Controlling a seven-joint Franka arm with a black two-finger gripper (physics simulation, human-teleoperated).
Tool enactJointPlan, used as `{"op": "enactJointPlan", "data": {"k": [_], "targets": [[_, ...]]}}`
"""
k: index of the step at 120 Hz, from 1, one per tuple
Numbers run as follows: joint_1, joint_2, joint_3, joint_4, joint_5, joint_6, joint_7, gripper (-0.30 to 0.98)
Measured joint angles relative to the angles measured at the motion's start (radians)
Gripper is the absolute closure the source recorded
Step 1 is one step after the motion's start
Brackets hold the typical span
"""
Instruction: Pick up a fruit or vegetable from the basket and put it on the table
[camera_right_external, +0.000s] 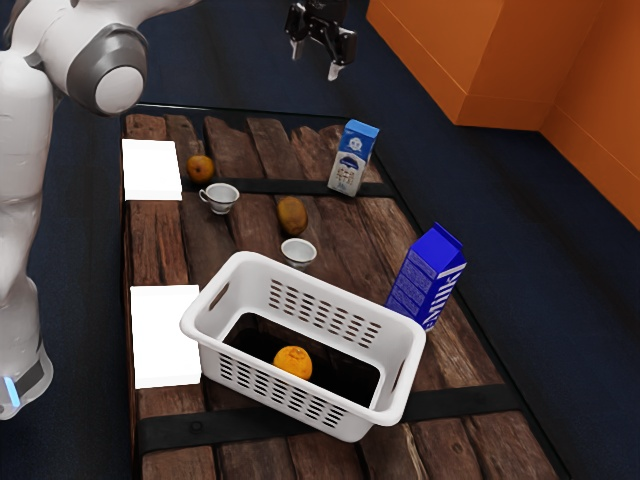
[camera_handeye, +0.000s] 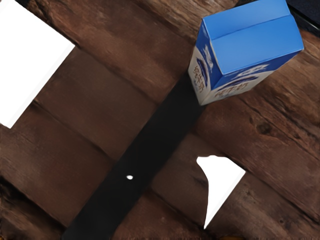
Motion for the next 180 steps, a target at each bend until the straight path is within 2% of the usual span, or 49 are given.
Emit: {"op": "enactJointPlan", "data": {"k": [18,24,29,35,42,50,61,76,88,98,111,123,146,167,180], "targets": [[0.01,0.0,0.0,-0.001,-0.01,-0.004,-0.026,0.0],[0.021,-0.043,-0.005,0.002,-0.02,-0.006,-0.034,0.0],[0.007,-0.083,-0.009,0.031,-0.001,-0.008,-0.041,0.0],[-0.064,-0.102,-0.014,0.069,0.023,-0.01,-0.048,0.0],[-0.215,-0.104,-0.03,0.091,0.043,-0.011,-0.056,0.0],[-0.352,-0.045,-0.042,0.093,0.052,-0.011,-0.067,0.0],[-0.409,0.066,-0.066,0.043,0.026,-0.005,-0.1,0.0],[-0.517,0.082,-0.069,-0.069,-0.017,0.022,-0.19,0.0],[-0.558,0.018,-0.062,-0.086,-0.03,0.023,-0.309,0.0],[-0.652,-0.028,-0.061,-0.102,-0.033,0.01,-0.442,0.0],[-0.741,-0.155,-0.065,-0.338,0.003,0.047,-0.585,0.0],[-0.76,-0.188,-0.071,-0.445,0.007,0.107,-0.708,0.0],[-0.751,-0.2,-0.105,-0.493,0.008,0.193,-0.93,0.0],[-0.721,-0.21,-0.175,-0.531,0.01,0.226,-1.103,0.0],[-0.767,-0.234,-0.194,-0.617,-0.007,0.239,-1.201,0.0]]}}
